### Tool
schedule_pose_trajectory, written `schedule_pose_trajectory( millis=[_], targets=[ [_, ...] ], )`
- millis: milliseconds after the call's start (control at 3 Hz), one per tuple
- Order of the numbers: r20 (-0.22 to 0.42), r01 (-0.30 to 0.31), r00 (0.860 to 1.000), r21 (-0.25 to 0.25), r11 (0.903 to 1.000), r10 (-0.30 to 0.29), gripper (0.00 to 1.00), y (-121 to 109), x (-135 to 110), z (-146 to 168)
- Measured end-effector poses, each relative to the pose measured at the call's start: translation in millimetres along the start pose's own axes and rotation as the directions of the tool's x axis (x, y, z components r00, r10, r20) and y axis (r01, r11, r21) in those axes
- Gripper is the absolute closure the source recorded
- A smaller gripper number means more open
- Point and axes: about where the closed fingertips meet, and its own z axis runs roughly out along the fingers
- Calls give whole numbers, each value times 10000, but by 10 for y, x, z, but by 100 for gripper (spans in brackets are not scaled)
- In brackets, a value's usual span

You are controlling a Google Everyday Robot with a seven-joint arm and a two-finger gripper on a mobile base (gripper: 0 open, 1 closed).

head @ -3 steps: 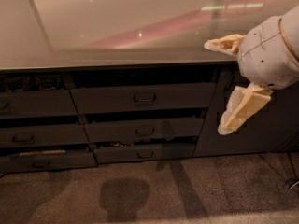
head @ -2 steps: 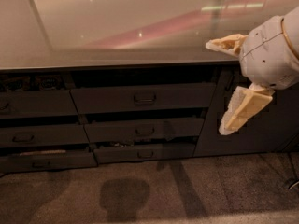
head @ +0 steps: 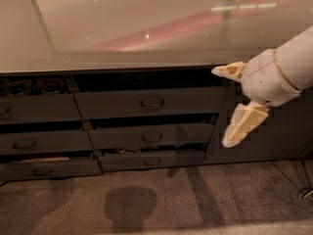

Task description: Open top drawer

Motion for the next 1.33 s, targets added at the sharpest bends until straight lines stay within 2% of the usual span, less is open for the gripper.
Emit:
schedule_pose_trajectory(
  millis=[667, 1000, 1333],
  targets=[
    [606, -610, 9960, -735, 9954, 655, 0, -61, 283, 322],
    [611, -616, 9959, -748, 9953, 662, 0, -60, 287, 329],
    [222, -702, 9972, -687, 9952, 718, 0, -70, 281, 355]
  ],
)
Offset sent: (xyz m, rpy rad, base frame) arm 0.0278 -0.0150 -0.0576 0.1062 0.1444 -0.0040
